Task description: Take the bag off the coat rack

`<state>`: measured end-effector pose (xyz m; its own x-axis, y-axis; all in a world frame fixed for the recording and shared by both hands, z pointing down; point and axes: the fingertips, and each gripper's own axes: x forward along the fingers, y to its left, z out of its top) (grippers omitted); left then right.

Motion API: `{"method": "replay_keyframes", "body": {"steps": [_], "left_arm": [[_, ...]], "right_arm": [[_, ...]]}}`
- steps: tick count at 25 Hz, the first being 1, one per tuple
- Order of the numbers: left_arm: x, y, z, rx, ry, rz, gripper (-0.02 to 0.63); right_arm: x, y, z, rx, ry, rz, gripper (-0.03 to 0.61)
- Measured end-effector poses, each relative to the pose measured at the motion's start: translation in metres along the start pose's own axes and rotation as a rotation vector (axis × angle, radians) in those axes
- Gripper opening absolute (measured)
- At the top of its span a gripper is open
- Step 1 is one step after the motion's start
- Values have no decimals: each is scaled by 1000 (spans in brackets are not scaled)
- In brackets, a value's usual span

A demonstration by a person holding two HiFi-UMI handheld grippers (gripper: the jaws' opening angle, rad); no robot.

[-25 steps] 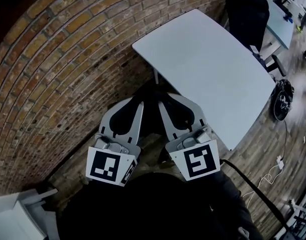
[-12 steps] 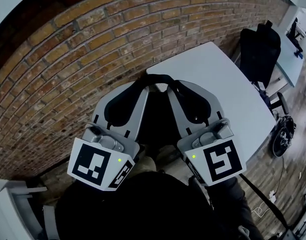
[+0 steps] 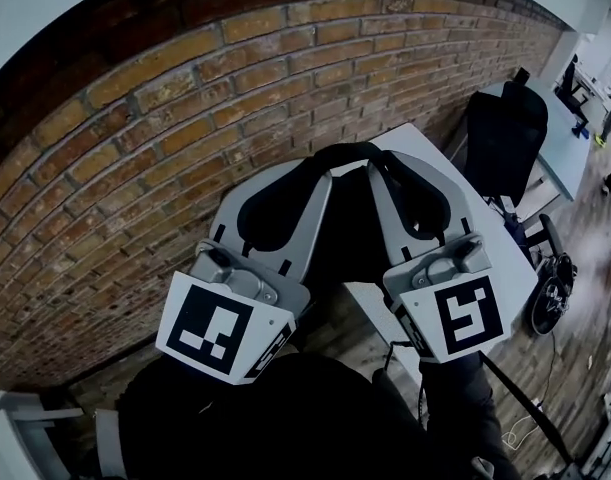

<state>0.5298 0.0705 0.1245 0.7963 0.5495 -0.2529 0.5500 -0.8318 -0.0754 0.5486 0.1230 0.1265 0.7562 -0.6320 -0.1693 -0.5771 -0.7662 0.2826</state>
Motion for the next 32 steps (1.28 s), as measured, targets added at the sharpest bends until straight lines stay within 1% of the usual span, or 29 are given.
{"method": "replay_keyframes", "body": {"steps": [9, 13, 16, 19, 20, 23, 28, 30, 32], "left_arm": [[79, 41, -29, -76, -6, -98, 44], [102, 57, -42, -111, -2, -123, 44], [113, 68, -50, -124, -1, -121, 44], [123, 71, -56, -184, 18, -101, 44], [128, 73, -59, -191, 23, -90, 44], [146, 90, -63, -155, 23, -46, 44], [165, 116, -74, -170, 46, 45, 44], [173, 128, -77, -164, 46, 81, 44], [181, 140, -80, -151, 44, 119, 44]], "right_arm": [[67, -65, -30, -48, 38, -89, 41], [93, -83, -42, -67, 47, -96, 43], [109, -89, -50, -74, 42, -91, 43], [121, -98, -58, -73, 41, -69, 43], [126, -103, -61, -74, 42, -56, 43], [151, -116, -65, -73, 30, 1, 43], [190, -124, -74, -78, -11, 110, 43], [205, -128, -79, -87, -36, 136, 44], [219, -132, -83, -78, -65, 161, 60]]}}
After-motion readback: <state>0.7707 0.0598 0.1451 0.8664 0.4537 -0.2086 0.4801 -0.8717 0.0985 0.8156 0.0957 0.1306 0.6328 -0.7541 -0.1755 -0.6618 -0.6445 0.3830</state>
